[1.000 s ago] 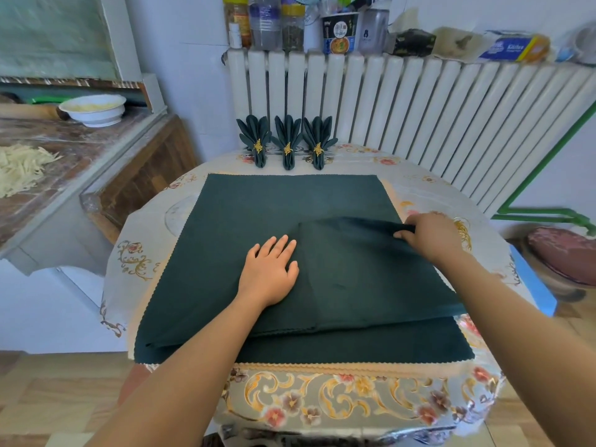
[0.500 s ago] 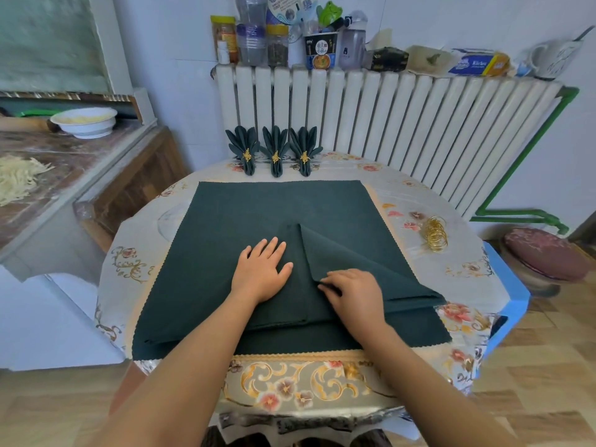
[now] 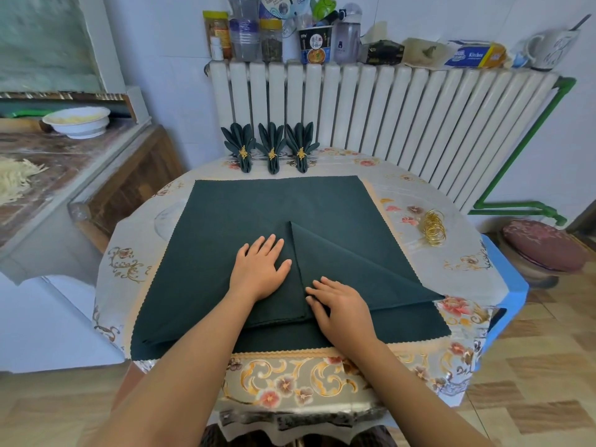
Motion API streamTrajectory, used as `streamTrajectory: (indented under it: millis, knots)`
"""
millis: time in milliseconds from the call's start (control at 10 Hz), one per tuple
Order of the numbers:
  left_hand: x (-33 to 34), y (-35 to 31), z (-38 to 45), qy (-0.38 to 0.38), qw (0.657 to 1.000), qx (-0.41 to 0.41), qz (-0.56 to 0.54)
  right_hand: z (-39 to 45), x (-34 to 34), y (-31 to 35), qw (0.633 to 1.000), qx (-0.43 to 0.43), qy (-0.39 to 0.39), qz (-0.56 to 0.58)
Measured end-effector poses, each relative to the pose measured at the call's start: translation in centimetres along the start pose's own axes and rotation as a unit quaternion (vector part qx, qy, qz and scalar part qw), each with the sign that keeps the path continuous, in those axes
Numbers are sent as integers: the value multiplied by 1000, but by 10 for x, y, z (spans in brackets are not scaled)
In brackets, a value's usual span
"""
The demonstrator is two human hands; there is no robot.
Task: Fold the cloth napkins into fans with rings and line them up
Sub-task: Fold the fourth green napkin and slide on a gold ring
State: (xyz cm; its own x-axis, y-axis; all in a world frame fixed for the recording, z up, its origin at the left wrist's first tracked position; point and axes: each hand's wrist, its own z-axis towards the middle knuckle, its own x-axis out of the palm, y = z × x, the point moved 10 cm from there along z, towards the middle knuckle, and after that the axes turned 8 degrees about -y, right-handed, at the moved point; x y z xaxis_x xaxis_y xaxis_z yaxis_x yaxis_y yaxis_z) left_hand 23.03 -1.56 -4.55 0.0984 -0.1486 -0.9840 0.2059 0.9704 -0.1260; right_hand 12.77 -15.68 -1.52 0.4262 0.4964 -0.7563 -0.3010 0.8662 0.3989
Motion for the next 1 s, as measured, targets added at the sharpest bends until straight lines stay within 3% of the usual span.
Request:
streamTrajectory:
  millis: [400, 600, 900, 1000]
  knots:
    - [0, -1, -1, 13, 1000, -1, 2, -8, -4, 15, 998, -52, -1, -39]
    - [0, -1, -1, 15, 1000, -2, -5, -9, -12, 24, 997, -69, 1, 38]
    - [-1, -1, -1, 17, 1000, -11, 4, -9, -15, 32, 992, -122, 1, 15]
    - [-27, -4, -5, -90, 996, -6, -11, -8, -15, 32, 992, -125, -7, 2]
